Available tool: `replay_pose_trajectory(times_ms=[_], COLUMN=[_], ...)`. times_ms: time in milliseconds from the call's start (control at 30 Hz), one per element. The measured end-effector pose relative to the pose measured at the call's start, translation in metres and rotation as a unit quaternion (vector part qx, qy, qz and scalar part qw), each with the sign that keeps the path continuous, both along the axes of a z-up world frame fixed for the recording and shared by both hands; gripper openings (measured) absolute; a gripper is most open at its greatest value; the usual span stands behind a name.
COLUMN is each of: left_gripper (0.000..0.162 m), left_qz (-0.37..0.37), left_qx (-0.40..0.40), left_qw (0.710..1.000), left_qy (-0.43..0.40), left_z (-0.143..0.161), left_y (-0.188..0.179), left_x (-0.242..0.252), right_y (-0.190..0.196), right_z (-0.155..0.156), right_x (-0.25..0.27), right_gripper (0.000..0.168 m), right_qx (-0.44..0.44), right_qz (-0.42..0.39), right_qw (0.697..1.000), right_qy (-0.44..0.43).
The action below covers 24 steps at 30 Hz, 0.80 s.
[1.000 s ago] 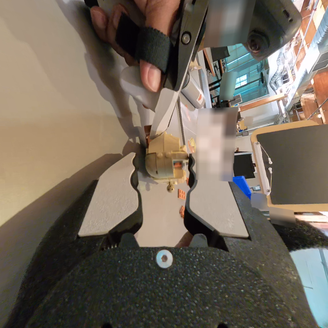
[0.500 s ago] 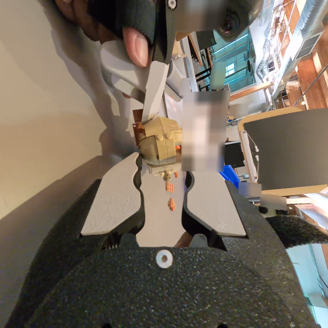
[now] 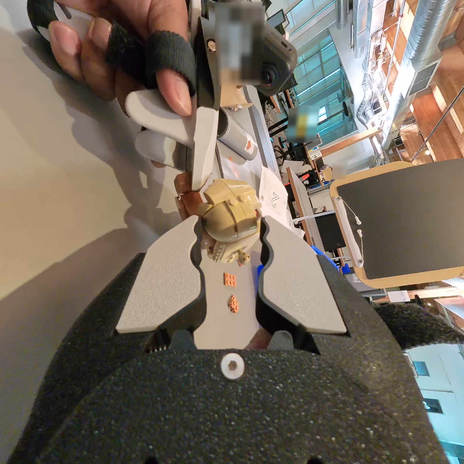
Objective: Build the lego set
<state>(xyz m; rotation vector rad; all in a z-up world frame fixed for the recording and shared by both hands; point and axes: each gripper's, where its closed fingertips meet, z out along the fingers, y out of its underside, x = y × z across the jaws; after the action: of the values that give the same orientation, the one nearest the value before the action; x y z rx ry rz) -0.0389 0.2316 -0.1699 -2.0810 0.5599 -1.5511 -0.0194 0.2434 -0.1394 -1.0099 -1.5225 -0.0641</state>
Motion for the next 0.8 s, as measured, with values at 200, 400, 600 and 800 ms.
replay_pose_trajectory(times_ms=[200,400,600,800], left_gripper=[0.026,0.026,0.026,0.026], left_qz=[0.004,0.003,-0.006,-0.007], left_qx=[-0.008,0.006,0.031,0.041], left_qw=[1.0,1.0,0.998,0.997], left_qy=[-0.003,0.018,0.052,0.066], left_z=[-0.001,-0.005,-0.01,-0.01], left_y=[0.001,0.001,0.0,0.001], left_x=[0.0,0.001,0.003,0.004], right_y=[0.001,-0.001,-0.004,-0.01], right_z=[-0.002,-0.01,-0.015,-0.018], right_x=[0.0,0.002,0.003,0.003], right_gripper=[0.044,0.052,0.057,0.048], right_qx=[-0.007,-0.018,-0.021,-0.012], right_qz=[-0.002,0.01,0.028,0.044], right_qw=[1.0,1.0,0.999,0.998], right_qy=[-0.001,-0.012,-0.025,-0.034])
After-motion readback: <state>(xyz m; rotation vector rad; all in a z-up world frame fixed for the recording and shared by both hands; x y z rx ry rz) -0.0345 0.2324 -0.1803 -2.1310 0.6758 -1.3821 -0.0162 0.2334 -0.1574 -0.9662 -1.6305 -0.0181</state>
